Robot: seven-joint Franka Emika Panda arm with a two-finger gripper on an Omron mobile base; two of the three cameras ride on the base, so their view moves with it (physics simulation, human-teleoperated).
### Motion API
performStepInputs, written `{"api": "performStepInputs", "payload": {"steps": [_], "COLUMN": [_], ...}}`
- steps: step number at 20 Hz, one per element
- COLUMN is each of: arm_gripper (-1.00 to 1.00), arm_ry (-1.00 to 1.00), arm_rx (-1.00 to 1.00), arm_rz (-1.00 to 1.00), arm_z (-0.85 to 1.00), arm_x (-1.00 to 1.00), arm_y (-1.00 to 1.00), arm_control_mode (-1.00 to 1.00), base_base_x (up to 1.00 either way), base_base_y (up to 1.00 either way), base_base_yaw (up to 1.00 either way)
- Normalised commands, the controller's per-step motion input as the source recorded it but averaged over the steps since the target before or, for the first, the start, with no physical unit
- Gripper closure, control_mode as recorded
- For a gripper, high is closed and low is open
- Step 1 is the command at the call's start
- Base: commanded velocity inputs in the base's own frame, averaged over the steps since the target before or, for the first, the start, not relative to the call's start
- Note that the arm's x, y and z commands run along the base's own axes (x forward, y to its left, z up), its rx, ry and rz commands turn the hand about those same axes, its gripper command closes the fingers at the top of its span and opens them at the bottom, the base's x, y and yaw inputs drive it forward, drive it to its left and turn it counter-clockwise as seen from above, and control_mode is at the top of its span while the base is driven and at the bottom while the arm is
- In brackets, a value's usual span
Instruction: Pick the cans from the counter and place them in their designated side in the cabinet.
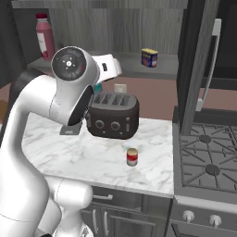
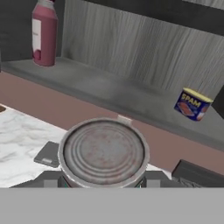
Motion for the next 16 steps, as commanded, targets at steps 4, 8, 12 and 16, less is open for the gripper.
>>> {"api": "performStepInputs", "payload": {"steps": [4,8,12,16], "arm_gripper": [1.00,1.00,1.00,1.00], "arm_ry": [0.00,0.00,0.00,-0.01], "arm_rx": [0.00,0.00,0.00,0.00], "arm_rz": [0.00,0.00,0.00,0.00], "arm_z": [0.21,0.18,0.16,0.10], "arm_x": [0.08,0.12,0.11,0.10], "arm_y": [0.00,0.00,0.00,0.00], "arm_control_mode": [-1.00,-1.00,-1.00,-1.00], "base_base_x": [0.00,0.00,0.00,0.00], "base_base_y": [0.00,0.00,0.00,0.00], "base_base_yaw": [0.00,0.00,0.00,0.00]}}
